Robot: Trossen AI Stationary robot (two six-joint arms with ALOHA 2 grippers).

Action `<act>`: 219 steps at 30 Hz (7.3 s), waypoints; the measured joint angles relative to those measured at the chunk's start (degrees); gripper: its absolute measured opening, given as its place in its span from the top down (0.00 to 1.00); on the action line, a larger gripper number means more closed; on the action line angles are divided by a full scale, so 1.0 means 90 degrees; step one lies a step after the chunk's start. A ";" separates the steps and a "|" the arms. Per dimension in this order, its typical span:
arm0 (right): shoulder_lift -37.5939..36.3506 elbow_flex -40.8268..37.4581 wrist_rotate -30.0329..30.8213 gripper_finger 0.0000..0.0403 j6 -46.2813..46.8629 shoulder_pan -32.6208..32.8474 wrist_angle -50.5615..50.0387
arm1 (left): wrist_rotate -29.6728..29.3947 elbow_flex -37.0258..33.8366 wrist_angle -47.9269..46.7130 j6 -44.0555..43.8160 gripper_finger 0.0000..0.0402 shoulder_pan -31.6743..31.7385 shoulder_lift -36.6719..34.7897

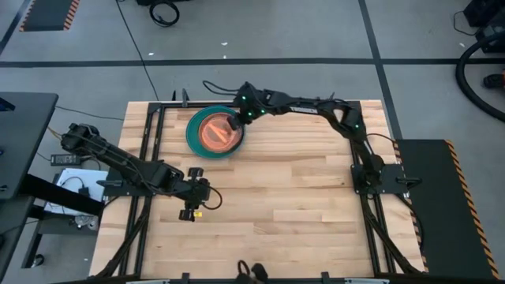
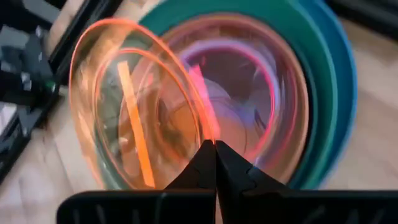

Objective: Stack plastic plates
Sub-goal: Stack the orange plate on top of the pink plate, then return to Home Position

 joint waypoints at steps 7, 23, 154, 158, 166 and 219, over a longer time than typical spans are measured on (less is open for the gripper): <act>0.0711 0.0640 -0.0127 0.99 0.0124 -0.0287 0.0014 | 0.0002 0.0000 -0.0030 -0.0077 0.61 0.0002 0.0002; 0.0767 0.0752 -0.0806 0.79 0.0086 -0.0479 -0.0103 | 0.0000 0.0000 -0.0068 -0.0176 0.61 0.0002 0.0002; -1.3121 -1.0284 0.3966 0.67 -0.1385 0.2498 0.2005 | 0.0548 -0.4852 0.5015 0.1157 0.68 0.3806 -0.6035; -1.3666 -1.0284 0.4235 0.67 -0.0993 0.2498 0.1812 | 0.0538 -0.5031 0.4637 0.1136 0.71 0.3717 -0.6591; -1.3868 -1.0284 0.4240 0.67 -0.2123 0.2498 0.1476 | 0.0665 -0.5116 0.4549 0.1221 0.80 0.3367 -0.7736; -1.3865 -1.0281 0.4201 0.67 -0.2046 0.2498 0.1490 | 0.0663 -0.5127 0.4707 -0.0100 0.83 0.3255 -0.7946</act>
